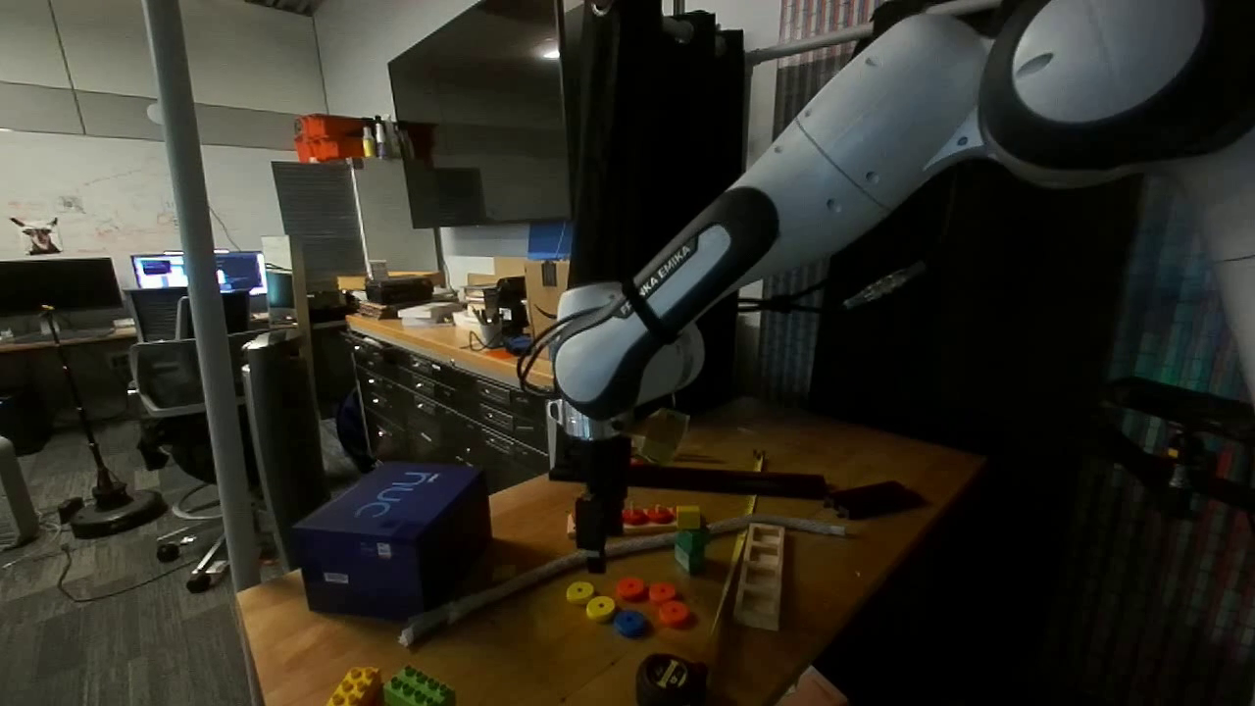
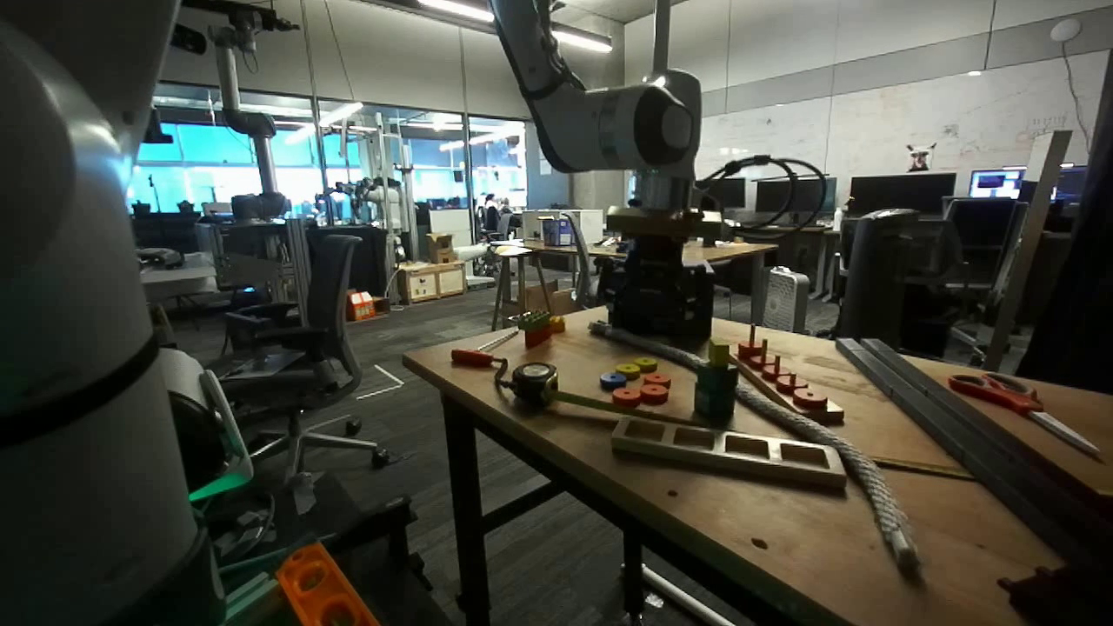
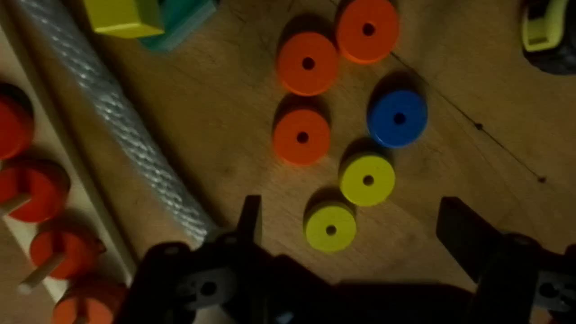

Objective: Remove the orange object from the thing and put it on the table

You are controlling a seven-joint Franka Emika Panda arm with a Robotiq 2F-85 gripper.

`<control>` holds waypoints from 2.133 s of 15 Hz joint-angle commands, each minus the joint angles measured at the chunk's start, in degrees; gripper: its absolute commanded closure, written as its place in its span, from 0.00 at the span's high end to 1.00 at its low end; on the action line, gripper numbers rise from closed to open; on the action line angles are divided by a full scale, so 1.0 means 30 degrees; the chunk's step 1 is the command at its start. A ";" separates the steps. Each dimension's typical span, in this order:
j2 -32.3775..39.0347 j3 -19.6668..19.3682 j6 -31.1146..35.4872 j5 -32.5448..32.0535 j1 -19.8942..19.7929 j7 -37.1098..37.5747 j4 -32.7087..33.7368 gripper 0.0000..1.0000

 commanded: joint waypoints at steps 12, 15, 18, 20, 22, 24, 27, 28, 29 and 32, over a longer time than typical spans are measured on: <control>-1.5739 0.0329 -0.2770 -0.3231 0.0833 1.4006 -0.6581 1.00; -1.9192 0.0638 -0.5038 -0.3376 0.0527 1.5686 -0.8065 1.00; -2.1864 0.0271 -0.7186 -0.3000 0.0220 1.5747 -0.9301 1.00; -2.2531 -0.0359 -0.8764 -0.2283 0.0476 1.4520 -0.9559 1.00; -2.3018 -0.1197 -0.9438 -0.1467 0.0910 1.2870 -0.9974 1.00; -2.3320 -0.1983 -0.9831 -0.0327 0.1382 1.0962 -1.0313 1.00; -2.3594 -0.2475 -1.0585 0.0596 0.1445 0.9333 -1.0595 1.00; -2.3641 -0.2507 -1.0618 0.0691 0.1320 0.9216 -1.0693 1.00; -2.2949 -0.2050 -1.0336 0.0311 0.0910 0.9765 -1.0393 1.00; -2.2887 -0.2049 -1.0348 0.0321 0.0855 0.9713 -1.0481 1.00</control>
